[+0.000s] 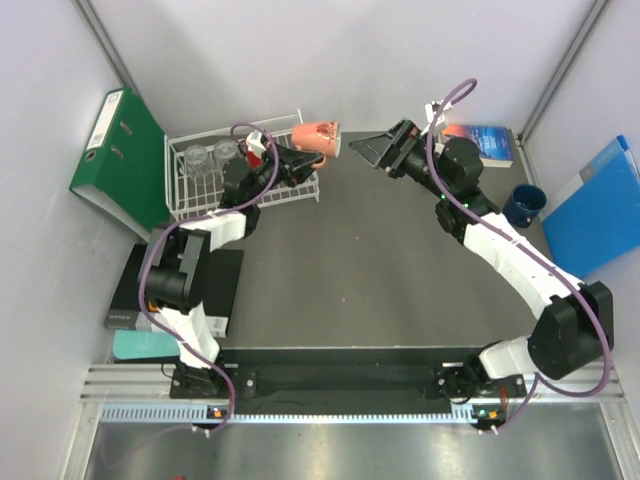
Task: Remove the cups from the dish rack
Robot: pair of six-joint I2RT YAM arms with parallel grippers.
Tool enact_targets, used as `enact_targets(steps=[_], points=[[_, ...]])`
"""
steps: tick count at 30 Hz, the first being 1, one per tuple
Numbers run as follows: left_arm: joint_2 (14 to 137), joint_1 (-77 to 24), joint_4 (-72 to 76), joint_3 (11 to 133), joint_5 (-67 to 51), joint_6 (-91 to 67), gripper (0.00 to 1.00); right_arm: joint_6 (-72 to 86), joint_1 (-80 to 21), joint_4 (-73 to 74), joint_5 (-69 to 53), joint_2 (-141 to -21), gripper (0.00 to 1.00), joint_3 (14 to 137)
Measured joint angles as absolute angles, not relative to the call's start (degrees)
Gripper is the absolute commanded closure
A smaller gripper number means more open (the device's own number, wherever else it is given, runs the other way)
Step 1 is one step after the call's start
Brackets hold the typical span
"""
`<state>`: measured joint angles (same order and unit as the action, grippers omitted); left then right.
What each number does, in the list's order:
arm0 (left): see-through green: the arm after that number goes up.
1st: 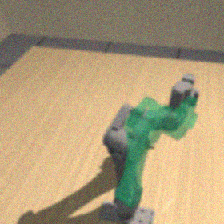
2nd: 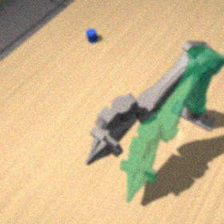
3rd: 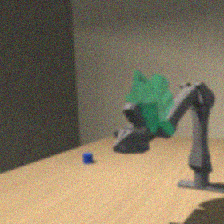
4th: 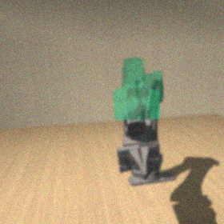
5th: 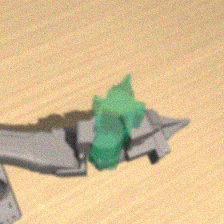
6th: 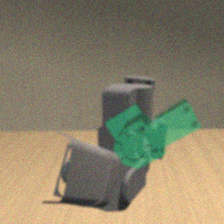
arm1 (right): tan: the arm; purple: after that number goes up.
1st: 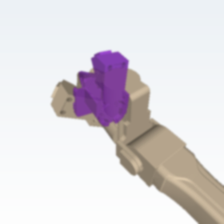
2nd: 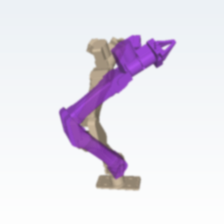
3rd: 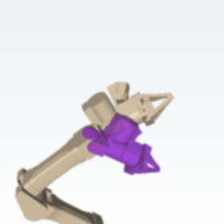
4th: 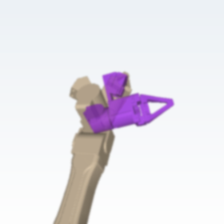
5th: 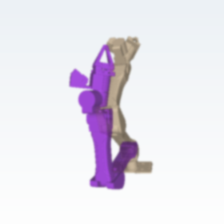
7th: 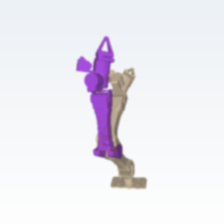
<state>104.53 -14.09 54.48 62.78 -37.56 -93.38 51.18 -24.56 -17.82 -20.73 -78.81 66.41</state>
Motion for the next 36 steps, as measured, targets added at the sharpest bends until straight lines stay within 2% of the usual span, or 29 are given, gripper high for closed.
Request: enact_targets(steps=[7, 18, 21, 22, 24, 25, 26, 30, 31, 32, 33, 35, 36], points=[[104.4, -15.6, 63.9, 61.2, -42.3, -100.1, 1.0, 54.2, -24.5, -21.9, -24.3, -81.8, 0.06, 66.5], [100.7, -21.1, 64.5, 61.2, -45.6, -98.7, 1.0, 54.3, -24.5, -22.4, -26.2, -84.5, 0.08, 69.3], [100.1, -22.6, 62.5, 61.2, -45.7, -96.9, 1.0, 54.3, -24.5, -23.1, -26.5, -84.9, 0.21, 69.9], [99.6, -23.1, 61.4, 61.1, -45.7, -95.9, 1.0, 54.3, -24.5, -23.2, -26.6, -85.0, 0.4, 70.0], [98.6, -23.9, 58.8, 61.1, -45.0, -93.8, 1.0, 54.4, -24.5, -23.2, -27.2, -85.4, 0.68, 70.2], [98.3, -24.4, 58.1, 61.1, -44.9, -93.1, 1.0, 55.1, -24.5, -23.2, -27.4, -85.6, 0.93, 70.2], [97.9, -24.7, 57.7, 61.1, -44.5, -92.5, 1.0, 55.2, -24.5, -22.9, -27.5, -85.8, 1.0, 70.2], [97.1, -25.1, 56.0, 60.8, -43.6, -90.3, 1.0, 57.5, -24.6, -23.6, -27.7, -85.9, 1.0, 70.1], [97.1, -25.1, 55.8, 60.8, -43.5, -90.0, 0.93, 57.5, -24.5, -23.4, -27.6, -85.9, 1.0, 70.1], [97.1, -25.1, 55.6, 60.8, -43.6, -90.0, 0.81, 57.5, -24.5, -23.3, -27.6, -85.9, 1.0, 70.1], [97.1, -25.1, 55.3, 60.8, -43.5, -89.8, 0.41, 57.5, -24.5, -23.1, -27.6, -85.9, 1.0, 70.1], [97.1, -25.1, 54.8, 60.8, -43.7, -89.3, 0.19, 57.2, -24.5, -22.3, -27.2, -85.8, 1.0, 70.1], [97.1, -25.1, 54.5, 60.8, -44.1, -88.7, 0.01, 55.9, -24.6, -21.0, -26.6, -85.7, 1.0, 70.1]])
